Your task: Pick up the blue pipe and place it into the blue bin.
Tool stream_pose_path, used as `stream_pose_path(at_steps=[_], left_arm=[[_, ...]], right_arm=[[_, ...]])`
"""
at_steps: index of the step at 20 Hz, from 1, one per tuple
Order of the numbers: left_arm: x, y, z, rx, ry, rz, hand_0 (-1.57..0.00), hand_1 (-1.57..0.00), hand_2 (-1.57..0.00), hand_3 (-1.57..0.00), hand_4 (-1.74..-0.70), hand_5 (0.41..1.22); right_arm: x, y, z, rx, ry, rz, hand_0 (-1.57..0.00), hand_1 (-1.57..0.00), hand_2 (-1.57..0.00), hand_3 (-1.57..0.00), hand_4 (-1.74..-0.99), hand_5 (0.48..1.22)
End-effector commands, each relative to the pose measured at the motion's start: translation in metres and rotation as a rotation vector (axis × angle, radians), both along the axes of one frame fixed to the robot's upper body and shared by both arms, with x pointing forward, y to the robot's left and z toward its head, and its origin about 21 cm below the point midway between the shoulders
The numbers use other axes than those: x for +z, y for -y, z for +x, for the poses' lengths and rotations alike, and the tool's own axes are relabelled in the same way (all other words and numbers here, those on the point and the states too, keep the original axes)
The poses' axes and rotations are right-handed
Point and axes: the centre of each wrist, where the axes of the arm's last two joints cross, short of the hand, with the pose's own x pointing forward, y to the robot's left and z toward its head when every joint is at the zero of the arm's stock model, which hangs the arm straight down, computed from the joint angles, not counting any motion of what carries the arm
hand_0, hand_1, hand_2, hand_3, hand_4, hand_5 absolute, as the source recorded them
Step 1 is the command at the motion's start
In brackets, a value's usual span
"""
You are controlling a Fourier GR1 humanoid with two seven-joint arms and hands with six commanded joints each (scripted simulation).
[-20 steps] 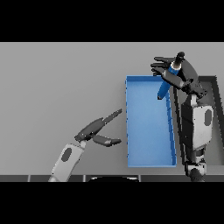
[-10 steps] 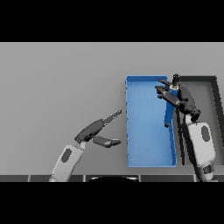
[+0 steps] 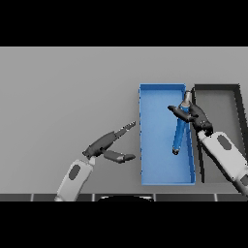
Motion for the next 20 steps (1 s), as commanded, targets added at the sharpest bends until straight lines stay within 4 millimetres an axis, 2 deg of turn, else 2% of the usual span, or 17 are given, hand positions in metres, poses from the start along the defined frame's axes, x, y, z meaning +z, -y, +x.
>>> stream_pose_path(at_steps=[1, 3, 5, 11, 15, 20], left_arm=[[0.000, 0.001, -0.002, -0.006, -0.003, -0.006, 0.00, 0.00, 0.00, 0.00, -0.88, 0.430], [0.001, 0.002, -0.004, -0.009, -0.005, -0.018, 0.00, 0.00, 0.00, 0.00, -0.88, 0.429], [0.000, 0.000, -0.005, -0.006, -0.004, -0.015, 0.00, 0.00, 0.00, 0.00, -0.89, 0.428], [0.000, 0.000, -0.004, -0.001, -0.005, -0.003, 0.00, 0.00, 0.00, 0.00, -0.89, 0.428], [-0.002, 0.000, -0.006, 0.002, -0.006, -0.004, 0.00, 0.00, 0.00, 0.00, -0.89, 0.429], [-0.002, -0.001, -0.009, -0.001, 0.000, -0.011, 0.00, 0.00, 0.00, 0.00, -0.88, 0.431]], right_arm=[[0.002, -0.001, -0.002, 0.046, -0.014, -0.035, -0.38, -0.35, -0.35, -0.21, -1.219, 1.137], [0.007, -0.007, -0.003, 0.131, -0.008, -0.110, -0.24, -0.22, -0.22, -0.13, -1.142, 1.030], [0.002, -0.007, -0.005, 0.146, -0.039, -0.133, -0.16, -0.14, -0.14, -0.08, -1.083, 0.934], [-0.004, -0.005, -0.005, 0.166, -0.071, -0.191, -0.04, -0.04, -0.04, -0.02, -1.046, 0.759], [-0.009, -0.007, -0.004, 0.180, -0.079, -0.228, -0.02, -0.01, -0.01, -0.01, -1.030, 0.682], [-0.008, -0.007, -0.003, 0.194, -0.086, -0.238, -0.01, -0.01, -0.01, 0.00, -1.022, 0.658]])
